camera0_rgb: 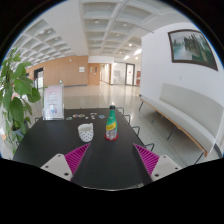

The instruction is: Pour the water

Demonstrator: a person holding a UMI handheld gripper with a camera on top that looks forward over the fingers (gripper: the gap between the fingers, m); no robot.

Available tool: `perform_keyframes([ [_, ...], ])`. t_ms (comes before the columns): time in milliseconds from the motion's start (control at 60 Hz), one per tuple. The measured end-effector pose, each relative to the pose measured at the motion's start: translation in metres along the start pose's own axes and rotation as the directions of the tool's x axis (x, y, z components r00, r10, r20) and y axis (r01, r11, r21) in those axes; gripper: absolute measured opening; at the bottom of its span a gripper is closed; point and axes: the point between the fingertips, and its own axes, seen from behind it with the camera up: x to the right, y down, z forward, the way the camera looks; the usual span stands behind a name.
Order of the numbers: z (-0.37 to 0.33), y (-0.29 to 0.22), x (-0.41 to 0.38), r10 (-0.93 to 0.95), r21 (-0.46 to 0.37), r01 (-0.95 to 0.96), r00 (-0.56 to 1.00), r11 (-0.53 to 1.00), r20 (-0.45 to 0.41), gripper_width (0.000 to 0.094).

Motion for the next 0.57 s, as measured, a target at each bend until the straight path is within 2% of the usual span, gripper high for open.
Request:
perform_keyframes([
  [200, -0.037, 0.017, 0.008, 0.025, -0.011, -0.025, 1.000, 1.000, -0.005, 0.0854],
  [567, -0.049, 0.029, 0.000, -0.003, -0.009, 0.003, 1.000, 1.000, 0.004, 0.0856],
])
